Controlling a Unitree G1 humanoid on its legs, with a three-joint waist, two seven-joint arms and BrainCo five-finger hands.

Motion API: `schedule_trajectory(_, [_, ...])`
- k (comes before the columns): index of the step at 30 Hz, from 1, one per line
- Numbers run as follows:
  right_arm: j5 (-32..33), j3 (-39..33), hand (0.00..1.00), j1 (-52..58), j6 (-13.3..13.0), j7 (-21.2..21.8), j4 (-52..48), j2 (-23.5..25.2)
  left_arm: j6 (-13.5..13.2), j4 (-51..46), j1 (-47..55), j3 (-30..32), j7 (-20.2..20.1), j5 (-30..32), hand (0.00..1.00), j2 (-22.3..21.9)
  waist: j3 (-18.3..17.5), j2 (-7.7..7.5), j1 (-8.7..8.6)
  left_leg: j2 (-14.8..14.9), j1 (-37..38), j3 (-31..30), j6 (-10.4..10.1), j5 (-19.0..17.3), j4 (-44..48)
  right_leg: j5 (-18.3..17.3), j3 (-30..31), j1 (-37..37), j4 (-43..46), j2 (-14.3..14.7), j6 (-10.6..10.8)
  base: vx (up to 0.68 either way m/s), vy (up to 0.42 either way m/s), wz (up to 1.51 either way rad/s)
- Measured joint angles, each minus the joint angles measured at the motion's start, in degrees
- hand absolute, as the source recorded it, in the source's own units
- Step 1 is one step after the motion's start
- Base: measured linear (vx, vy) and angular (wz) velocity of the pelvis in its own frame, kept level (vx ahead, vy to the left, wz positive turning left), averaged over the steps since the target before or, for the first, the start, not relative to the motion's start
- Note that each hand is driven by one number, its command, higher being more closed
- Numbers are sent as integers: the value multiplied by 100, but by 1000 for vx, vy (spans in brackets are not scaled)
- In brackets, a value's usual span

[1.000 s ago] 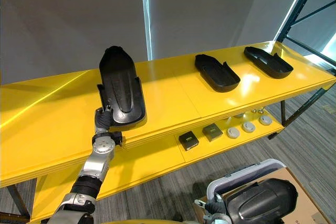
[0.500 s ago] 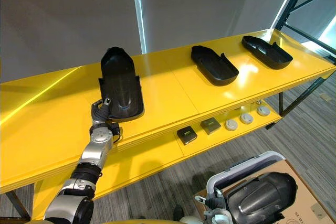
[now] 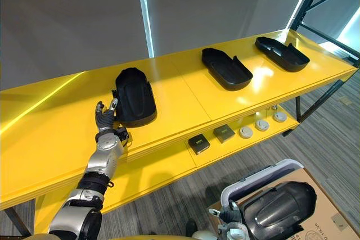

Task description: Walk over and take plastic housings, then place them on the shelf

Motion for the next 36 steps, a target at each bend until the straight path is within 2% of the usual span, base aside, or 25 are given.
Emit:
schedule_trajectory(4, [-1, 1, 0, -36, 25, 0, 38, -27, -28, -80, 4, -23, -2, -70, 0, -88, 15, 11, -6, -3, 1, -1, 0, 0, 0, 0, 0, 2, 0, -2, 1, 0, 0, 0])
schedule_trajectory(7, [0, 0, 0, -51, 27, -1, 39, -29, 13, -240, 25, -82, 18, 103, 0, -149, 47, 13, -8, 0, 5, 0, 0, 0, 0, -1, 0, 6, 2, 0, 1, 0, 0, 0])
schedule_trajectory(9, [0, -1, 0, -68, 15, -6, 37, -31, 139, -528, 113, -128, 133, 694, 0, -161, 83, 18, -19, 3, 12, 10, 0, 0, 0, 0, 7, 7, 8, 2, 1, 0, 0, 0])
schedule_trajectory(12, [0, -6, 0, -67, 4, -10, 38, -31, 242, -1019, 245, -134, 202, 1229, 0, -172, 87, 20, -15, 7, 15, 13, 0, 0, 0, -1, 8, 8, 13, 6, 0, 0, 0, 0])
schedule_trajectory(16, [5, -43, 0, -66, -66, -11, 93, -29, 242, -2251, 858, -473, 229, 2238, 0, -171, 89, 24, 8, 7, 39, 14, 1, -1, 0, -1, 8, 33, 18, 6, 2, 0, 0, 0])
schedule_trajectory(18, [10, -52, 0, -68, -91, -12, 123, -30, 236, -2507, 1131, -586, 198, 2630, 0, -174, 89, 28, 18, 7, 69, 15, 5, -3, 0, -5, 8, 64, 19, 6, 6, 0, 0, 0])
schedule_trajectory(19, [13, -58, 0, -74, -103, -12, 146, -31, 237, -2687, 1373, -724, 117, 2899, 100, -174, 91, 32, 22, 9, 90, 17, 4, -4, 0, -8, 9, 85, 21, 6, 10, 0, 0, 0])
schedule_trajectory(22, [26, -59, 0, -69, -159, -12, 163, -32, 227, -3001, 1924, -1043, 67, 3488, 100, -177, 92, 46, 38, 13, 92, 19, 4, -6, 0, -30, 13, 86, 33, 6, 41, 0, 0, 0])
schedule_trajectory(24, [32, -59, 0, -34, -207, -12, 168, -32, 214, -3075, 2251, -1297, -98, 3895, 100, -181, 90, 64, 150, 23, 70, 51, -13, -38, -3, -48, 35, 82, 31, 13, 64, 0, 0, -5])
schedule_trajectory(27, [32, -54, 0, -22, -239, -13, 209, -60, 99, -3076, 2741, -1531, -372, 4326, 100, -175, 32, 125, 172, 30, -2, 67, -17, -43, -10, -61, 46, 12, 34, 19, 79, 0, 0, -1])
schedule_trajectory(30, [32, -56, 0, -30, -249, -14, 251, -69, 91, -3073, 2973, -1635, -601, 4585, 100, -179, 15, 142, 190, 37, -12, 66, -18, -41, -12, -63, 45, 2, 30, 26, 82, 0, 0, 0])
schedule_trajectory(36, [28, -56, 0, -30, -238, -18, 296, -67, 63, -2682, 2975, -1737, -799, 4887, 100, -176, -14, 122, 242, 37, -8, 60, 6, -27, -9, -64, 46, -16, 11, 28, 85, 0, 0, 0])
